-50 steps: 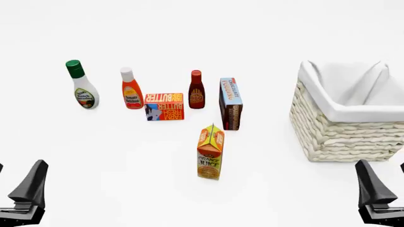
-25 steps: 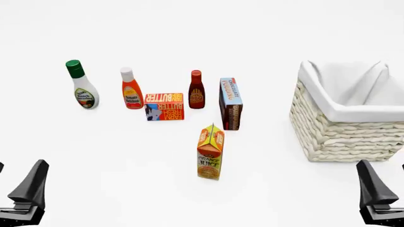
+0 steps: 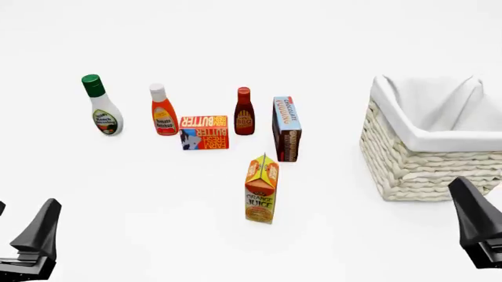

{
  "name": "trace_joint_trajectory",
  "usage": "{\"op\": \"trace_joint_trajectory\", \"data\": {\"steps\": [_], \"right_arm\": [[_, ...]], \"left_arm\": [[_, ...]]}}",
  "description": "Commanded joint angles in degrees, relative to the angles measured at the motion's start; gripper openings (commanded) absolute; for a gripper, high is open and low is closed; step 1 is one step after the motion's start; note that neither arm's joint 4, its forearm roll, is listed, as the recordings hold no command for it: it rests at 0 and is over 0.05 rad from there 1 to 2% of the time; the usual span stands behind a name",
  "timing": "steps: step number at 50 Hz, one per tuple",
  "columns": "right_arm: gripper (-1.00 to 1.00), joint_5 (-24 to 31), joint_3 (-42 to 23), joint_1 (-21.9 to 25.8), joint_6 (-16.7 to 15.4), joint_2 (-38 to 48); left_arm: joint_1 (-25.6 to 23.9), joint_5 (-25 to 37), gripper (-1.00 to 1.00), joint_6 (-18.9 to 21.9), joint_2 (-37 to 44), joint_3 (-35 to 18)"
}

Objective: Pick the orange juice and place it in the basket.

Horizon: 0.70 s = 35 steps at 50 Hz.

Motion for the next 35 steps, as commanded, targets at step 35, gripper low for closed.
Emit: {"op": "trace_joint_trajectory", "data": {"steps": [35], "right_arm": [[1.0,8.7,-23.8,9.3,25.2,33.5]], "left_arm": [[0.3,-0.4,1.0,0.0,0.0,0.3]]}}
